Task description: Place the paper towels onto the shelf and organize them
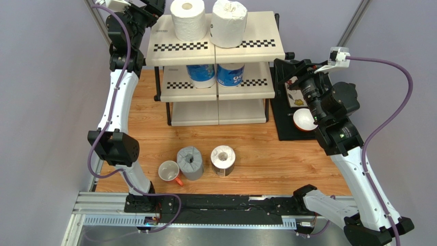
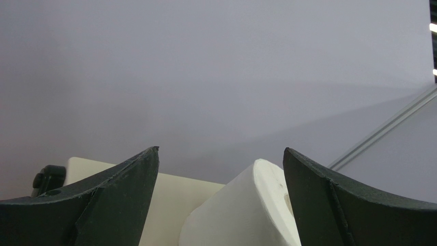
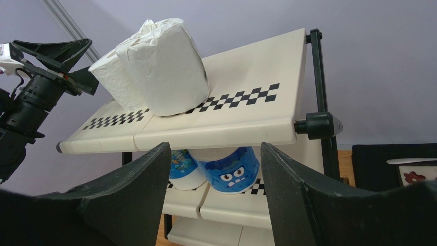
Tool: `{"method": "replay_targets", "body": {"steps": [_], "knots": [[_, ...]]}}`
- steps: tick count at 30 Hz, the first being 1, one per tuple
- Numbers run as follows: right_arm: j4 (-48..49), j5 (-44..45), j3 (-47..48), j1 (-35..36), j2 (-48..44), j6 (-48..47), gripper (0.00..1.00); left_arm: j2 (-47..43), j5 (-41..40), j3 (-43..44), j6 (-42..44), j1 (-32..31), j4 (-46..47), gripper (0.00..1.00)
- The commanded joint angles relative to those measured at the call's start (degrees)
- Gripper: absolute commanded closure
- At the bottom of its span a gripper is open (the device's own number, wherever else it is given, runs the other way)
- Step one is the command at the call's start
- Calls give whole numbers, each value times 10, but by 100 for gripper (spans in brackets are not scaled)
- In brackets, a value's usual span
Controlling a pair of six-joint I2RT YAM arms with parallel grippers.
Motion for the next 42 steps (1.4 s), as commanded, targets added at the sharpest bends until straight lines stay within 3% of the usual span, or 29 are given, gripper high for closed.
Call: {"method": "replay_targets", "body": {"steps": [1,13,20,42], "knots": [[9,-9,-9,-7,1,9,32,8,58,30,-67,10,45,1],[13,-24,-17,-20,13,26,32,46,117,48,-107,10,66,2],[22,-32,-32,-24,14,41,32,53,153,48,-119,10,53,8],[24,-45,-41,-27,21,56,32,43,252,26,-195,3,122,9]]}}
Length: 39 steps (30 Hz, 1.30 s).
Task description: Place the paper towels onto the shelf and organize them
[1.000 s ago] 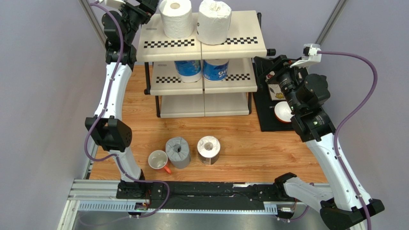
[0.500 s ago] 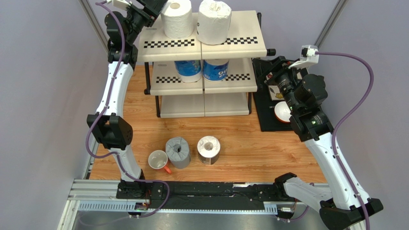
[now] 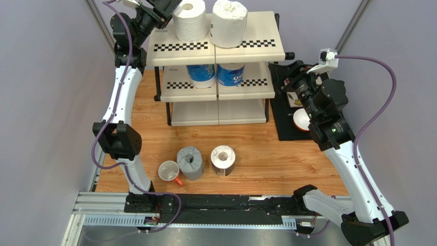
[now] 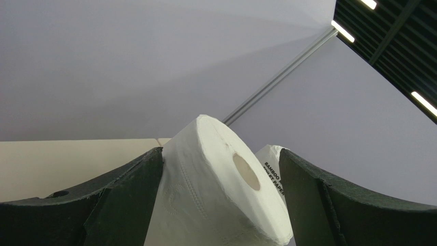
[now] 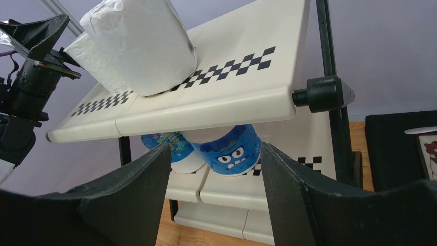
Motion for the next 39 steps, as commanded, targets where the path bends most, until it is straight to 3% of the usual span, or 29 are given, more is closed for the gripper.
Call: {"method": "replay_targets", "body": {"steps": [1,27,39], "knots": [[21,-7,-4,-2,0,9,32,-15,28,2,-19,-6,44,9],[17,-7,-18,-6,-16,15,32,-69,48,-58,14,-32,28,9],[13,-5,-16,-9,-20,13,32,-100,25,-62,36,-6,4,6]]}}
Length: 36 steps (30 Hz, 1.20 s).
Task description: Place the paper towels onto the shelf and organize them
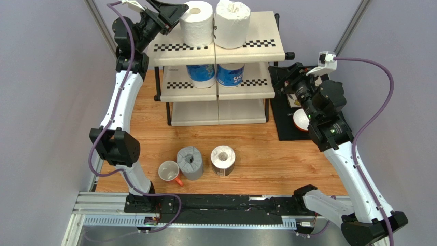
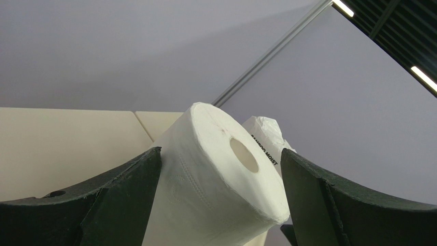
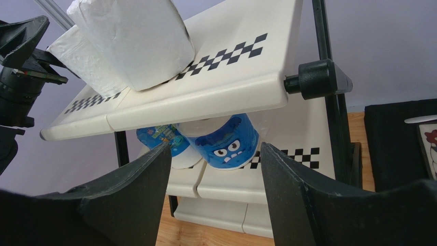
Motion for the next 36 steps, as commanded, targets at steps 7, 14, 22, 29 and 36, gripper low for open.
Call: {"method": "replay_targets", "body": {"steps": [7,14,22,29,36], "knots": [[11,-2,4,-4,-19,-2,32,-97,-19,-37,13,55,-1,5],[-4,-4,1,-5,-38,-3,32,-219,-37,-131,125,89,-82,5],[-36,-15,-51,-4,-106,13,32,-413,-105,-289,287,100,-235,3],[-81,-52,-90,13,-134,47,30,-574,-136,-423,367,100,-335,3],[-148,80,-130,180,-108,47,24,-692,-172,-586,438,99,-424,3]]}}
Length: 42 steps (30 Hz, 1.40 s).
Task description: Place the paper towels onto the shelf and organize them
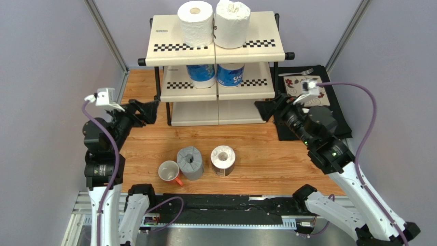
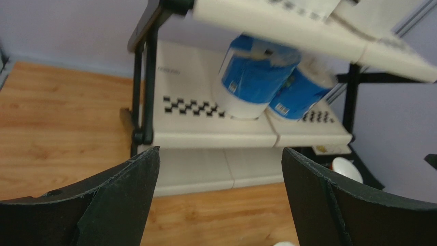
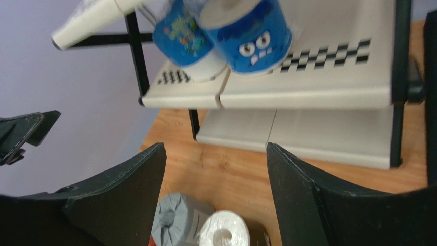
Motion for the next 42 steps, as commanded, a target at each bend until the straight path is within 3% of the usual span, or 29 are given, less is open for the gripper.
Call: {"method": "replay_targets", "body": {"steps": [1,7,15,19,32,42], "knots": [[-58,93,-36,103,22,16,24,-60,-24,-102,68,4,-86,3],[-60,85,-102,143,59,73,17,-137,-48,-222,125,4,-109,4],[-60,102,-119,213,129,87,17,-195,-65,-324,156,4,-105,4],[-41,94,-132,228,148,95,23,-208,-58,-369,165,3,-86,4],[-10,95,-140,254,239,115,32,-214,-81,-397,176,3,-83,4],[-13,92,-141,264,256,118,40,-226,-111,-401,177,-6,-86,4]]}}
